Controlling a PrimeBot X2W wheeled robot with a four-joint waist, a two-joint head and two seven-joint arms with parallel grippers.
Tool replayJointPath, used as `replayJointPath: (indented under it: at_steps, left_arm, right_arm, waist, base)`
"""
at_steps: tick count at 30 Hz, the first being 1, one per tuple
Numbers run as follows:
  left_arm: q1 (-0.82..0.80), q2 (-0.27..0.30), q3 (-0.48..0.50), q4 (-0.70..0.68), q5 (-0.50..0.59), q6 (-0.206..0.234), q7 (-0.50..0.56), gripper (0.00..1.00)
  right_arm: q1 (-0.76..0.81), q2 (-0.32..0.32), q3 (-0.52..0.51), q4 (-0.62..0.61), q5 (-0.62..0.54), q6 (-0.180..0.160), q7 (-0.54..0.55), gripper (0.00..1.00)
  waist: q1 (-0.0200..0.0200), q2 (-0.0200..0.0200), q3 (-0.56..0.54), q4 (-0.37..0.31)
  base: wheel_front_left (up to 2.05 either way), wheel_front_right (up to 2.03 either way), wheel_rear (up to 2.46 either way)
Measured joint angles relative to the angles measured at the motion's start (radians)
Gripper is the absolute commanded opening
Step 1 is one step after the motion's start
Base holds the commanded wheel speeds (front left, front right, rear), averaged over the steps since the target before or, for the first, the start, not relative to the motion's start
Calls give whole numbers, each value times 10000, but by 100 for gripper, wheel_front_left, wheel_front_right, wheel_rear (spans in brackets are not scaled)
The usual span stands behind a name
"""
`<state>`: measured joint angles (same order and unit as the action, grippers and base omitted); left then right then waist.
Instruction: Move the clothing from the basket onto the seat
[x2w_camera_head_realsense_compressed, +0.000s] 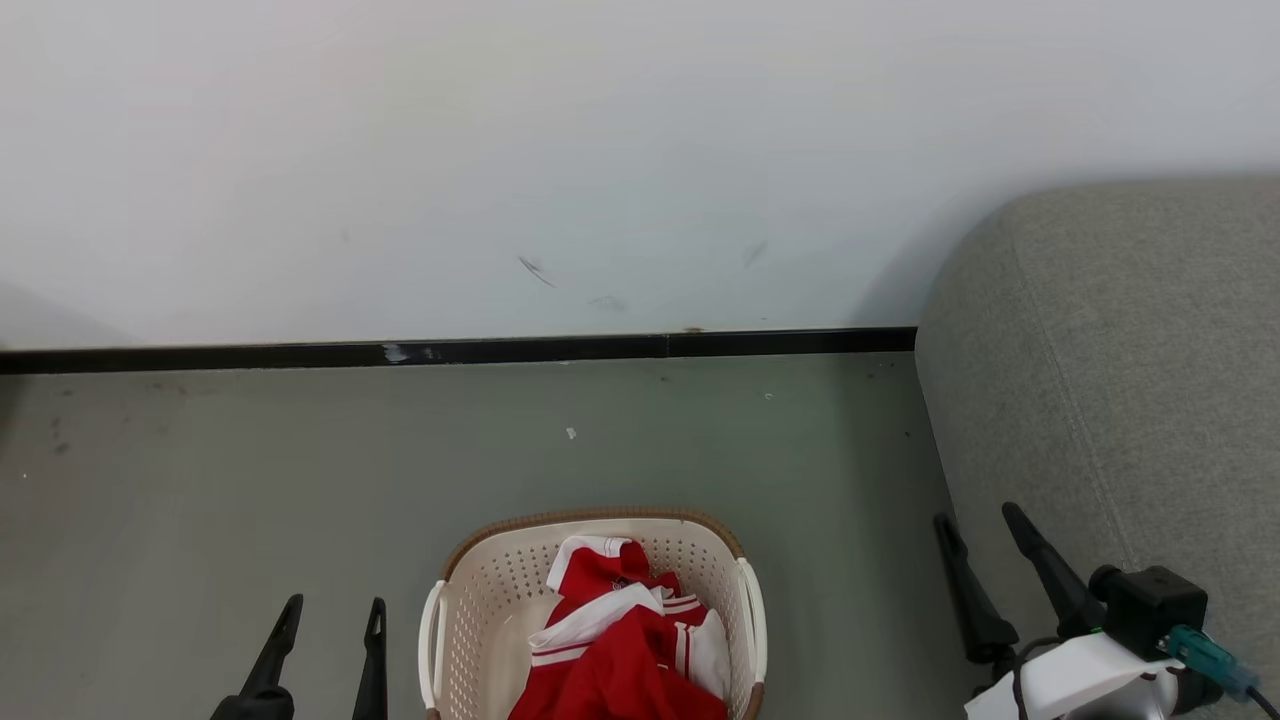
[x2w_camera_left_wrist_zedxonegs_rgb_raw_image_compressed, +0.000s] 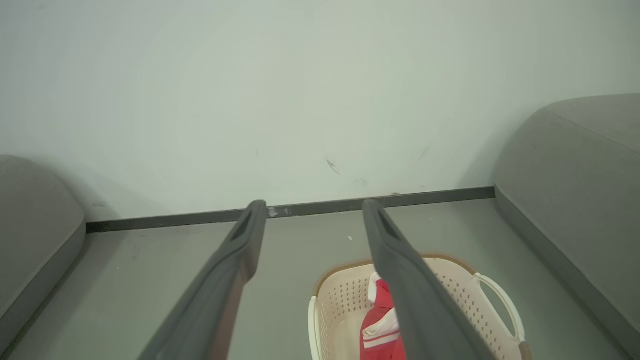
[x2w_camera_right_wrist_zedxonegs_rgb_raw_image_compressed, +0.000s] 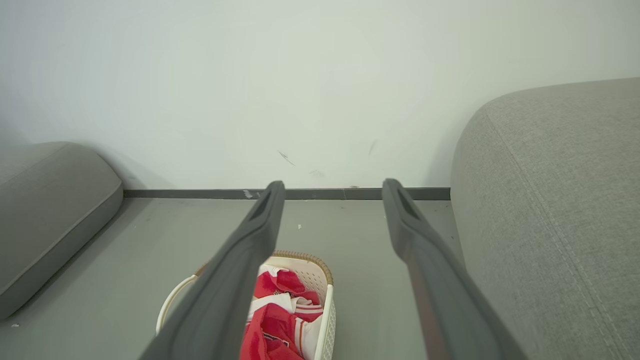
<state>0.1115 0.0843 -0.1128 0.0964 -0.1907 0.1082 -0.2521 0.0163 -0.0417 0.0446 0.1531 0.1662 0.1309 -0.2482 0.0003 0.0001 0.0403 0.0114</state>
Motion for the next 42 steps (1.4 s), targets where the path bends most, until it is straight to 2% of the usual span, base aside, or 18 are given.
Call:
replayJointPath:
  at_steps: [4,26,35,42]
  left_arm:
    - [-108,171,-215,134,213,-59,46,100]
    - [-2075,138,-1615,1547,1241,-683,573,100]
    - [-2854,75,-1929,2096,1404,-775,675,100]
    - [-3658,-138,-2291,2614,1473,-1020,675,100]
  right_arm:
    - [0,4,-188,-221,-31,0,-19,100]
    - [-275,33,-1737,-1768,-431,0,-38,100]
    - [-803,33,-1755,-2192,-418,0,-40,100]
    - [-1461,31,-1528,-2485,-414,0,-40,100]
  waist:
    - [0,-1,184,-31]
    - [-1,0,1840,-413]
    - [0,0,2703,-649]
    - [-1,0,3672,-928]
  base:
    - [0,0,0]
    - [0,0,0]
    - [0,0,0]
    - [0,0,0]
